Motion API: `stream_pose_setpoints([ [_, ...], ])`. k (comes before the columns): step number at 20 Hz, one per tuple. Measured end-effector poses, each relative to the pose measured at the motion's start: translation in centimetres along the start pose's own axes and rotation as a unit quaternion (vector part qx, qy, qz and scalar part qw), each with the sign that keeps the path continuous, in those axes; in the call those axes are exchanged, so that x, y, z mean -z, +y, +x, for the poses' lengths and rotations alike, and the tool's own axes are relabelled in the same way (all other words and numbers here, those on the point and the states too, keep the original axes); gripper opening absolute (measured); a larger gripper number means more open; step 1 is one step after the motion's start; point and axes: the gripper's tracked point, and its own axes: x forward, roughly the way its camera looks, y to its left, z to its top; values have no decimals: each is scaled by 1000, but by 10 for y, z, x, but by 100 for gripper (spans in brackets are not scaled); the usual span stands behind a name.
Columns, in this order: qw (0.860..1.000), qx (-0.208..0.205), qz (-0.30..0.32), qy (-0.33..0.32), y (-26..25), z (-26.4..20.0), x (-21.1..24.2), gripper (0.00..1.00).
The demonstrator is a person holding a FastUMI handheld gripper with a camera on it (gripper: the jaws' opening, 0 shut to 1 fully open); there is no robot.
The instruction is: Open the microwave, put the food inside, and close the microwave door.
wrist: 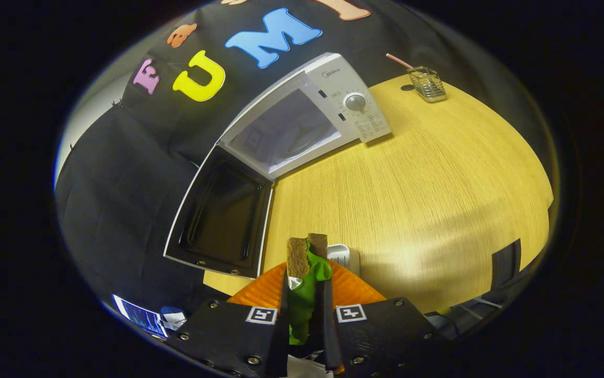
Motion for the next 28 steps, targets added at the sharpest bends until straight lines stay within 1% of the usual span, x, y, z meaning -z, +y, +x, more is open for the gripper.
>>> stream_pose_setpoints([
  [5,999,-18,10,-28,26,3,-24,26],
  [10,997,-38,30,-53,52,16,-47,26],
  [19,992,-58,57,-94,85,54,-90,26],
  [28,982,-67,101,-144,99,104,-134,26],
])
